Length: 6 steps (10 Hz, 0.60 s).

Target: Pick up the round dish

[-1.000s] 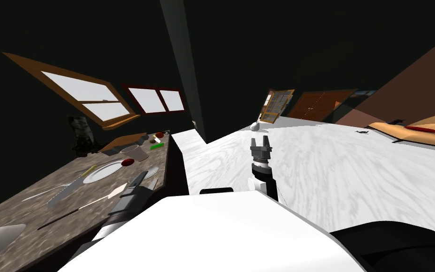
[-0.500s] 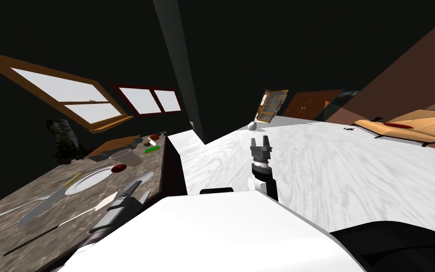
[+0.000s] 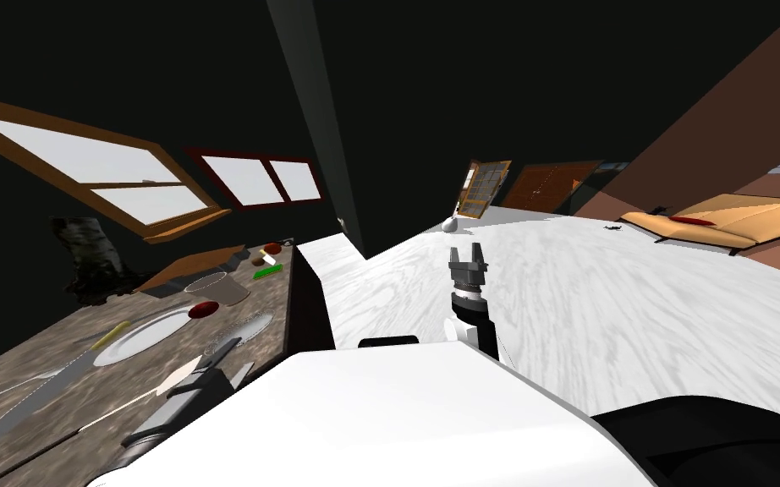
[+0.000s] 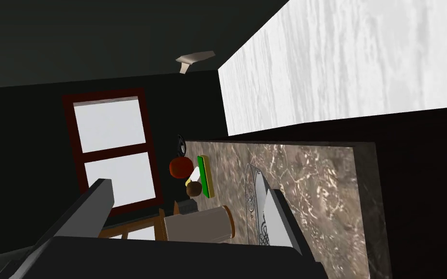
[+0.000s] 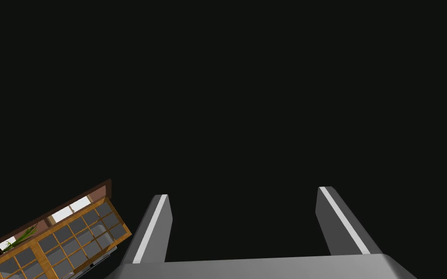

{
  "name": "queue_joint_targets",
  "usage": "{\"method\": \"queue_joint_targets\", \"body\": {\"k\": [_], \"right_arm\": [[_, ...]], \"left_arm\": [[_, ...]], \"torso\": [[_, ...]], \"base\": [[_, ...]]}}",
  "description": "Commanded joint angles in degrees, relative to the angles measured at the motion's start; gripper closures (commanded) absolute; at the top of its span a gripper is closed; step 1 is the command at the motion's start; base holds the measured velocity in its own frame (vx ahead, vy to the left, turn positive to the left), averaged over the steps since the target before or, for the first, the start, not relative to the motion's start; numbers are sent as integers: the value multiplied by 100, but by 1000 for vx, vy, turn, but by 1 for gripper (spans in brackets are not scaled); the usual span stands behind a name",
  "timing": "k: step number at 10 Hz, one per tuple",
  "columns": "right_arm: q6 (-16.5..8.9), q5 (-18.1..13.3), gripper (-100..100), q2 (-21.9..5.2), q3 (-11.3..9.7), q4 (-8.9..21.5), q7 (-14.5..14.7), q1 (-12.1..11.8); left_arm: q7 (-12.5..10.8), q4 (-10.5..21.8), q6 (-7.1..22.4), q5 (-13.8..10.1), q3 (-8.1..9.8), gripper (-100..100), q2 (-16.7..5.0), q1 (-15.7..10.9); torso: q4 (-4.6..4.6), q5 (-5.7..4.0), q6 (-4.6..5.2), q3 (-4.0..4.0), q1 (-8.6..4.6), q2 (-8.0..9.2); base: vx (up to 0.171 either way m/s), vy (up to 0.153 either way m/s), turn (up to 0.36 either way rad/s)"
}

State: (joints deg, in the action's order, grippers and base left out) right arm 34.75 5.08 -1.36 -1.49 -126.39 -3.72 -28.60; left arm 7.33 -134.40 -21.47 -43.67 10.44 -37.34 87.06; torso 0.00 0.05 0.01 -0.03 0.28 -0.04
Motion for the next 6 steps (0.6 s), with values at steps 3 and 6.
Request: {"method": "queue_joint_targets", "body": {"k": [3,6], "right_arm": [[0,0,0,0,0,0,0,0],[0,0,0,0,0,0,0,0]], "left_arm": [[20,267,196,-621,205,-100,-587,359],[19,350,269,-973,293,-100,-822,505]], "torso": [[0,1,0,0,0,1],[0,1,-1,0,-1,0]], "base": [[28,66,-61],[25,58,-39]]}}
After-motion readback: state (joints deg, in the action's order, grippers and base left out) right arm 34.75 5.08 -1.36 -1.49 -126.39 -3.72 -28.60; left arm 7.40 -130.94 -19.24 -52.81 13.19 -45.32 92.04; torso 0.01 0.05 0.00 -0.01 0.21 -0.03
